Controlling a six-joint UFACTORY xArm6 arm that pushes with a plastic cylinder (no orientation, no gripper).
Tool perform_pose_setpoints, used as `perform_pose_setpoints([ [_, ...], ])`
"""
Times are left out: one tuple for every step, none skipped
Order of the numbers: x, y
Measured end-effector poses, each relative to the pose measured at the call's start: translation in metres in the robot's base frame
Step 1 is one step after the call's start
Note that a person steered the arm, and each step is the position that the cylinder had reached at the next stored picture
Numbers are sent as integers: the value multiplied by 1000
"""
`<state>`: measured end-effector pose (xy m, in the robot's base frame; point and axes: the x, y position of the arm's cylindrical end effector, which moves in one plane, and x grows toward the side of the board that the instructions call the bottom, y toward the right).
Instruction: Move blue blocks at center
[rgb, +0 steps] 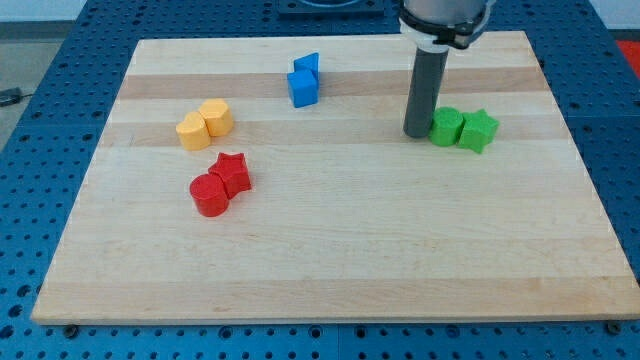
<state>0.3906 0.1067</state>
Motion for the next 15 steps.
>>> perform_pose_setpoints([
  [0,0],
  [-10,-5],
  [-76,2],
  [-122,-19],
  [-132,-77],
  [-145,-111],
  [-155,-132],
  [-146,-160],
  [-123,-159],
  [-98,-157],
  [-69,-158],
  [-67,-168],
  [-84,-188],
  [-106,-217],
  [-87,-242],
])
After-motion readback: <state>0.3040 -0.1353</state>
